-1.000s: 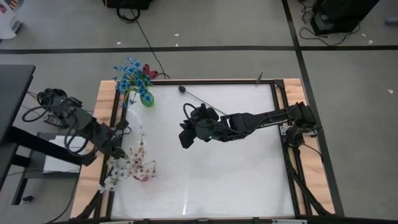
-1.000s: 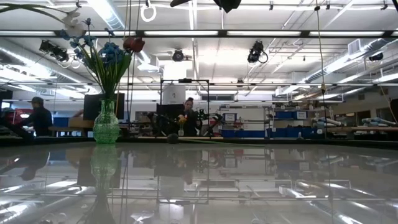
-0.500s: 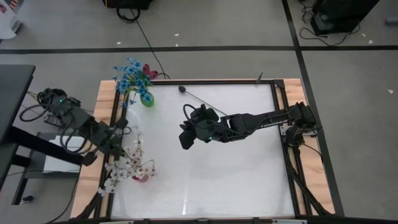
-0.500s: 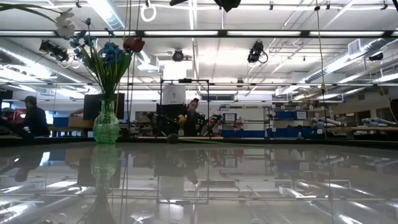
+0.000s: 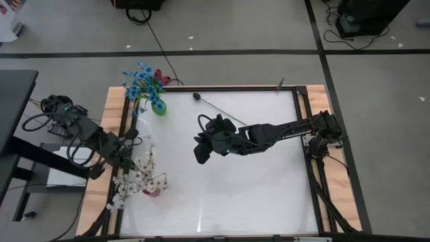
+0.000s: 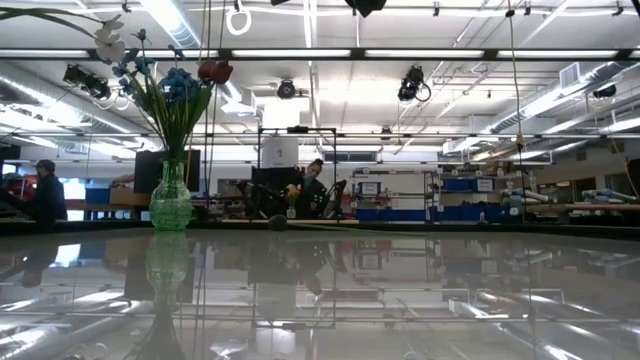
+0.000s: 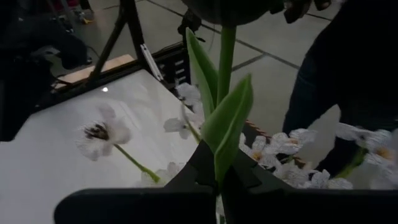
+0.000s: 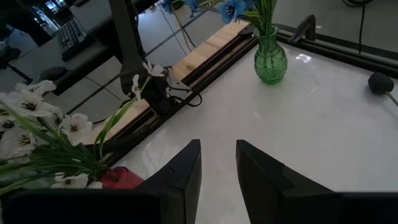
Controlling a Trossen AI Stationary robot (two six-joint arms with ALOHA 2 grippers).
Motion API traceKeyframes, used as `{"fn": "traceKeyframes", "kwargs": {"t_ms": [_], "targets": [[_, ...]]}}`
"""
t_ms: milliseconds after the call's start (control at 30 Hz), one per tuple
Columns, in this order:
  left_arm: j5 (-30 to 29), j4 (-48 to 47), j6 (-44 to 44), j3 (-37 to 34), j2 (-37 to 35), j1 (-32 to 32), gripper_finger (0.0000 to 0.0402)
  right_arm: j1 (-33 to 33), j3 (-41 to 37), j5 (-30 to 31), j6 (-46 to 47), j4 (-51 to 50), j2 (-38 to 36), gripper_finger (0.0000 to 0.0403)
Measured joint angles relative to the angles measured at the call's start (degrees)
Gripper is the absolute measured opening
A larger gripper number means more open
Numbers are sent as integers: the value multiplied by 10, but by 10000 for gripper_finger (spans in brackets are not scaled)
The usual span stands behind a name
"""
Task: Sort flowers into vase by color
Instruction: Put the bottom black tulip into the red vase
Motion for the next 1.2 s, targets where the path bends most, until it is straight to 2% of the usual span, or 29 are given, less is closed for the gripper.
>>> {"fn": "traceKeyframes", "kwargs": {"t_ms": [167,500,767,933,1200], "targets": [[-8,-23,-32,0,-1,-36,5,2,0,0,-9,0,0,109],[-82,-68,-86,0,1,-114,5,2,0,0,-26,-1,0,109],[-103,-140,-194,0,13,-136,9,2,0,-8,-26,-1,0,109],[-114,-175,-248,0,25,-136,41,0,0,-20,-19,-1,0,110],[-135,-176,-259,0,29,-136,134,-5,0,-56,-9,-3,0,129]]}}
